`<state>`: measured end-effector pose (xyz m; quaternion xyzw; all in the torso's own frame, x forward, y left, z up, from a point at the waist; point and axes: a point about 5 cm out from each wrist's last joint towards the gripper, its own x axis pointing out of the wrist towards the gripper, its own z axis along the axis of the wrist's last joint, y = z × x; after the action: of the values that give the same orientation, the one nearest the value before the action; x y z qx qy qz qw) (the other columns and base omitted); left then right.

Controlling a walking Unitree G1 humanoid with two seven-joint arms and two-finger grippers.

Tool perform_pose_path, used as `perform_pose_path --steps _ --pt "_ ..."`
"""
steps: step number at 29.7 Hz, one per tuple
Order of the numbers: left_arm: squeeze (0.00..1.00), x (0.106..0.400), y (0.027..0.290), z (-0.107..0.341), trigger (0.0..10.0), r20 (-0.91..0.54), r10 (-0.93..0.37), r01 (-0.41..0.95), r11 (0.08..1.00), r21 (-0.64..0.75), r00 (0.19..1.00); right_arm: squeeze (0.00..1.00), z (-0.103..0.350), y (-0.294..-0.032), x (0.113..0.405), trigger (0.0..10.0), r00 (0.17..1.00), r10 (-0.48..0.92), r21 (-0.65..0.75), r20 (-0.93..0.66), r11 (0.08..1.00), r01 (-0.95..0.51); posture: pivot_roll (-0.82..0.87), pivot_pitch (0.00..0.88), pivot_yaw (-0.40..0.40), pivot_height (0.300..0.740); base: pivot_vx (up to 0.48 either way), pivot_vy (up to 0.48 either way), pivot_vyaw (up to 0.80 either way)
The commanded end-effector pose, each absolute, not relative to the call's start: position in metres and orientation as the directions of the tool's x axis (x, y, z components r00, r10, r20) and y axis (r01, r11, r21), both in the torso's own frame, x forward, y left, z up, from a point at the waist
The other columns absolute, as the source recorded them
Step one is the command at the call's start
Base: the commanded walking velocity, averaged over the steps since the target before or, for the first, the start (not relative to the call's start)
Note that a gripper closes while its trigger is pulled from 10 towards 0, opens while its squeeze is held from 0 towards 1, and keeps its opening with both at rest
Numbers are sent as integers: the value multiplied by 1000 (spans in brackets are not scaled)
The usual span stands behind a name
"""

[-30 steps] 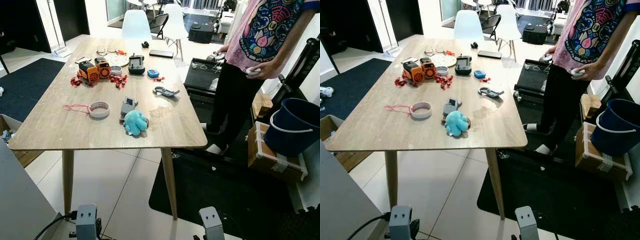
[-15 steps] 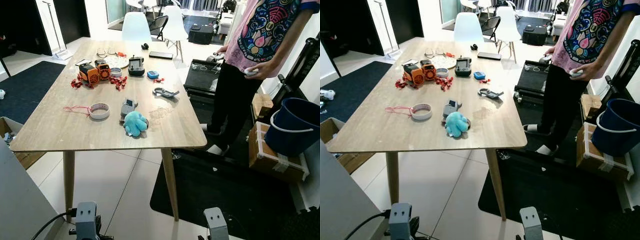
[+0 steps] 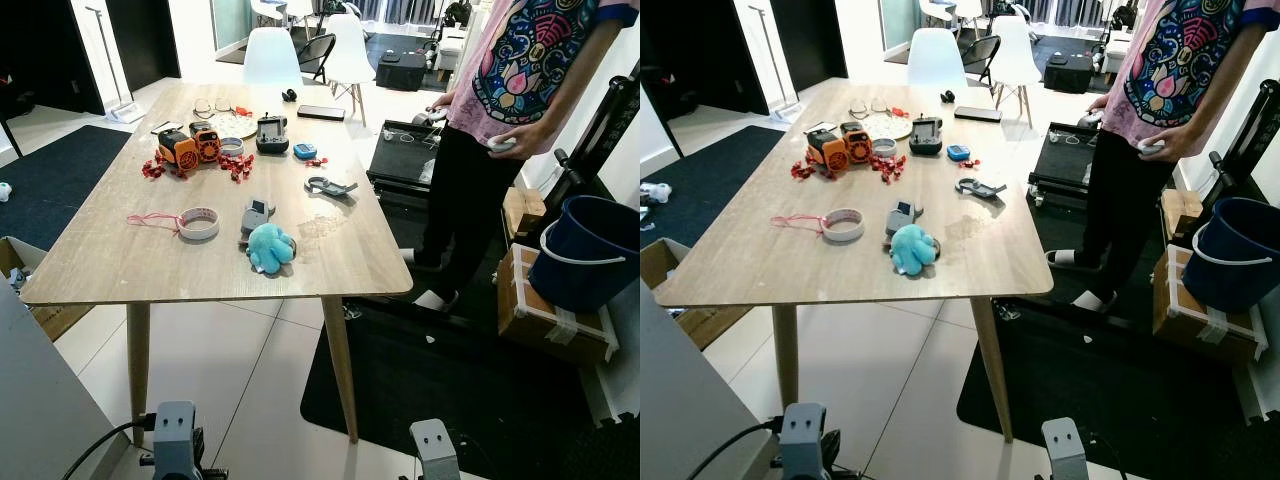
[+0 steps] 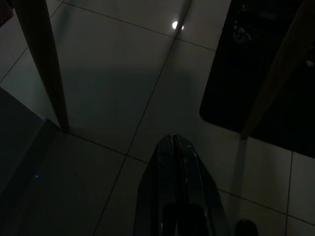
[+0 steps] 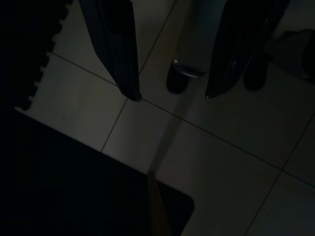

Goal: Hang keys on a hook

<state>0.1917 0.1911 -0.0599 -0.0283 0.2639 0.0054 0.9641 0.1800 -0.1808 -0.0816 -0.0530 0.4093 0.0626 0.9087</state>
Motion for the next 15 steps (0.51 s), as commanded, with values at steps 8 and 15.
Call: perform_pose_path --steps 8,15 --pt "0 188 195 -61 10000 -516 -1 -18 999 -32 857 0 -84 -182 174 10000 646 59 -47 -761 988 -145 32 0 -25 740 0 0 0" --pt "0 185 194 -63 10000 -523 3 -24 999 -32 852 0 -85 -181 172 10000 648 55 -44 -760 990 -135 26 0 -17 740 0 0 0"
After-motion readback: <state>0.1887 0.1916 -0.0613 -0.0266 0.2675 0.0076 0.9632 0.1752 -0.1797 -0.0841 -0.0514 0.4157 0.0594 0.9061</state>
